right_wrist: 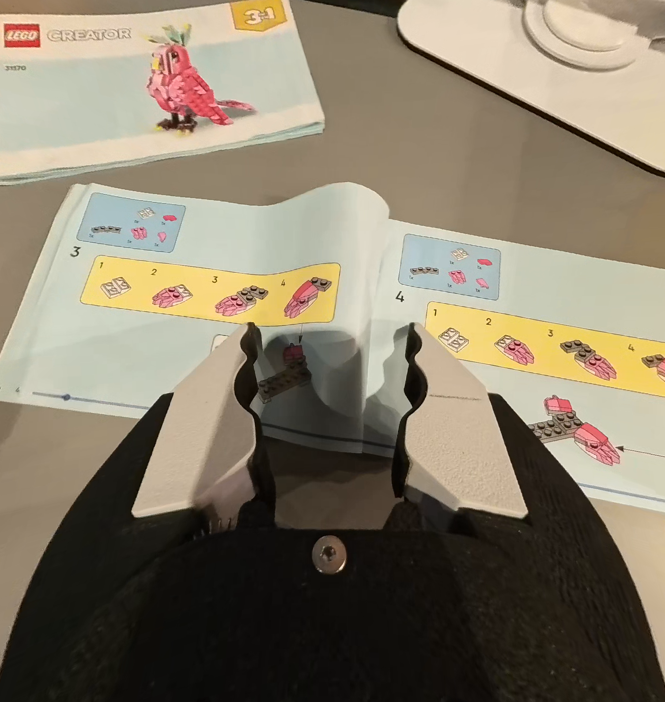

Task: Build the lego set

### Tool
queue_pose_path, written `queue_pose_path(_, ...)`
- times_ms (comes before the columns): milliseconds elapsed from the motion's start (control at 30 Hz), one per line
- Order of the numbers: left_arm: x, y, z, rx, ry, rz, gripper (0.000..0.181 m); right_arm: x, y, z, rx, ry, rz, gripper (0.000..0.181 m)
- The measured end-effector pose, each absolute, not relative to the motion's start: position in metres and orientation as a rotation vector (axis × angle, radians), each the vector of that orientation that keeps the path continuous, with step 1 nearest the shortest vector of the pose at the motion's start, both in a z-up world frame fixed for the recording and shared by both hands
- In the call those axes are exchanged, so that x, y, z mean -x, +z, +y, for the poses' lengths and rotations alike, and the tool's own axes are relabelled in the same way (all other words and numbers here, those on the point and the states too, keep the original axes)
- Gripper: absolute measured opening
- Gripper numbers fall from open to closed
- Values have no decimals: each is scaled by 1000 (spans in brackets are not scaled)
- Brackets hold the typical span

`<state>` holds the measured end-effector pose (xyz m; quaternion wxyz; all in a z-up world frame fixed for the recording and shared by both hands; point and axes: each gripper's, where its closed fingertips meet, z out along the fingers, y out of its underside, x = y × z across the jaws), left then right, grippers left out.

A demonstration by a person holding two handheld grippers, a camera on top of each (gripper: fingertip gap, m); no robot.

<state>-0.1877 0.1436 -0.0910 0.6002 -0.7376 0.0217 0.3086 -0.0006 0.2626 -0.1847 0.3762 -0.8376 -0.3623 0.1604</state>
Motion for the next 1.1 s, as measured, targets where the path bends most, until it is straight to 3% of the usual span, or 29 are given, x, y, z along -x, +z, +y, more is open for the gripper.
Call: queue_pose_path(1100, 194, -88, 141, 1695, 729, 32, 0, 74, -168, 190, 1980, 715, -1108, 76)
